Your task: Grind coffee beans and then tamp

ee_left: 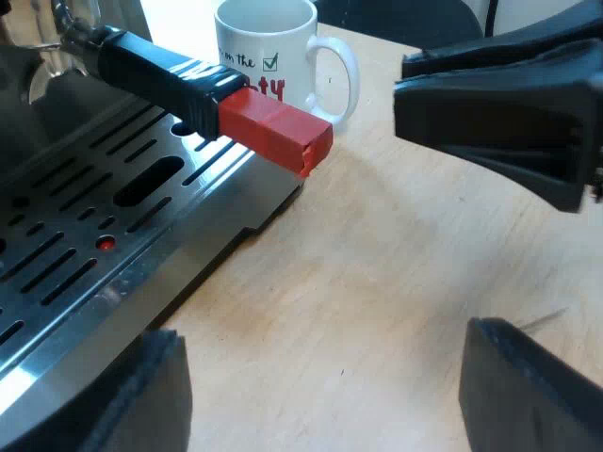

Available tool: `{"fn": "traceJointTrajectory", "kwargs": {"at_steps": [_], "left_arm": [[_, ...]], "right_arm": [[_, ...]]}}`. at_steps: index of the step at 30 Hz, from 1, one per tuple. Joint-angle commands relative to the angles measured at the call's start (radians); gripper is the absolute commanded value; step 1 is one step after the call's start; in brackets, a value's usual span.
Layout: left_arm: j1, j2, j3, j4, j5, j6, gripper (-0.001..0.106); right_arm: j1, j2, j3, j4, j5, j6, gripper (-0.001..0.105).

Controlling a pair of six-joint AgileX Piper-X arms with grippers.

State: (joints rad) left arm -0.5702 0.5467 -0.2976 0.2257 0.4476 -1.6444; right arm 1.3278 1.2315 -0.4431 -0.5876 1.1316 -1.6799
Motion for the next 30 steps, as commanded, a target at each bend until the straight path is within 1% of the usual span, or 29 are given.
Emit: {"fn": "traceJointTrajectory", "kwargs": {"at_steps": [1, 6, 8, 9, 11, 12, 15, 17, 23, 24, 25, 27, 28, 30], "left_arm": [[-0.005, -0.003, -0.002, -0.008, 0.013, -0.008, 0.062], [-0.005, -0.003, -0.002, -0.008, 0.013, -0.008, 0.062], [-0.005, -0.012, -0.002, -0.008, 0.013, -0.013, 0.062], [-0.005, -0.014, -0.002, -0.008, 0.013, -0.013, 0.062], [-0.005, -0.031, -0.002, -0.008, 0.013, -0.013, 0.062], [-0.005, -0.04, -0.002, -0.008, 0.013, -0.015, 0.062], [-0.005, -0.082, -0.002, -0.003, 0.013, -0.02, 0.062], [-0.005, -0.095, -0.002, 0.003, 0.013, -0.02, 0.062], [-0.005, -0.188, -0.002, 0.118, 0.013, -0.02, 0.062], [-0.005, -0.207, -0.002, 0.139, 0.013, -0.02, 0.062], [-0.005, -0.216, -0.002, 0.148, 0.013, -0.02, 0.062], [-0.005, -0.246, -0.002, 0.155, 0.013, -0.02, 0.062], [-0.005, -0.254, -0.002, 0.154, 0.013, -0.02, 0.062], [-0.005, -0.283, -0.002, 0.165, 0.013, -0.02, 0.062]], "right_arm": [[0.038, -0.043, -0.008, 0.005, 0.015, -0.037, 0.016], [0.083, -0.105, -0.008, 0.078, 0.017, -0.036, 0.017], [0.099, -0.143, -0.008, 0.113, 0.017, -0.04, 0.025], [0.104, -0.15, -0.008, 0.119, 0.017, -0.046, 0.028], [0.119, -0.189, -0.011, 0.156, 0.017, -0.053, 0.045], [0.119, -0.189, -0.012, 0.161, 0.017, -0.053, 0.045], [0.123, -0.227, -0.011, 0.195, 0.017, -0.053, 0.054], [0.123, -0.264, -0.019, 0.236, 0.021, -0.053, 0.055], [0.123, -0.301, -0.076, 0.375, 0.024, -0.053, 0.055], [0.123, -0.304, -0.165, 0.52, 0.0, -0.032, 0.055], [0.123, -0.304, -0.177, 0.531, -0.002, -0.02, 0.055], [0.123, -0.304, -0.22, 0.599, -0.022, 0.051, 0.055], [0.123, -0.304, -0.227, 0.621, -0.025, 0.065, 0.055], [0.123, -0.304, -0.272, 0.715, -0.039, 0.092, 0.055]]}}
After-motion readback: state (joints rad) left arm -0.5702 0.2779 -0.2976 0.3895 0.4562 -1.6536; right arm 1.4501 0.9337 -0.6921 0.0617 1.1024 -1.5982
